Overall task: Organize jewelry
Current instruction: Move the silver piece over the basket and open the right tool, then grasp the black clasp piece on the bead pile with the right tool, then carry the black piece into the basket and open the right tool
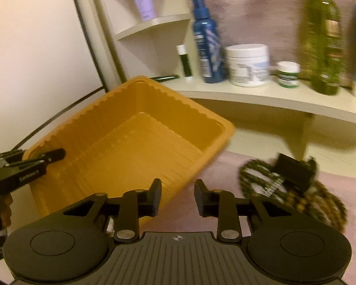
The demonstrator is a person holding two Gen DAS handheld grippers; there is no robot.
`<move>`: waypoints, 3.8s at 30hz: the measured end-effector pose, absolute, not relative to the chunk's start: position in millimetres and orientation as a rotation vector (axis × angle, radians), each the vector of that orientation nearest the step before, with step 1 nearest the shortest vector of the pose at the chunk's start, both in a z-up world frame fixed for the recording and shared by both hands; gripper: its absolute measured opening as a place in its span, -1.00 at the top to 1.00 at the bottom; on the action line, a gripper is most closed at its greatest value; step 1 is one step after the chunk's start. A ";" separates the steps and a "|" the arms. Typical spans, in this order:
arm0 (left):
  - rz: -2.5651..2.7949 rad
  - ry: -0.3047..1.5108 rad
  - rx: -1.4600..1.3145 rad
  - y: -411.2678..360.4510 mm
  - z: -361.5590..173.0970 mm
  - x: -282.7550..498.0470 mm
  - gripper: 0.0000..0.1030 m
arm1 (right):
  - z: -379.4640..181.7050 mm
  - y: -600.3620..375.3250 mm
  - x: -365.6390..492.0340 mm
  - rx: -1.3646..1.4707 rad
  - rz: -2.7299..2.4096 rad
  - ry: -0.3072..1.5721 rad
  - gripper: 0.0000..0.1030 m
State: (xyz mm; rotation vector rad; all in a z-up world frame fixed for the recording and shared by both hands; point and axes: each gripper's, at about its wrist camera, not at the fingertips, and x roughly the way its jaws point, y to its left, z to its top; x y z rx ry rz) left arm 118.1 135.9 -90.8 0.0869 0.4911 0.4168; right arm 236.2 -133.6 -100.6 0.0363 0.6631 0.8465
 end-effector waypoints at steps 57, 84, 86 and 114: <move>0.402 0.502 0.093 139.6 -92.0 119.6 0.54 | -120.9 -198.1 303.2 0.067 0.628 0.649 0.74; 0.396 0.500 0.095 139.1 -92.4 119.3 0.55 | -83.5 -96.8 230.2 0.153 0.993 0.649 0.75; 0.396 0.500 0.094 139.2 -92.3 119.3 0.55 | -86.9 -87.9 230.8 0.120 1.007 0.658 0.75; 0.387 0.501 0.101 139.5 -91.8 119.2 0.55 | -104.4 -56.2 226.0 -0.112 0.984 0.674 0.16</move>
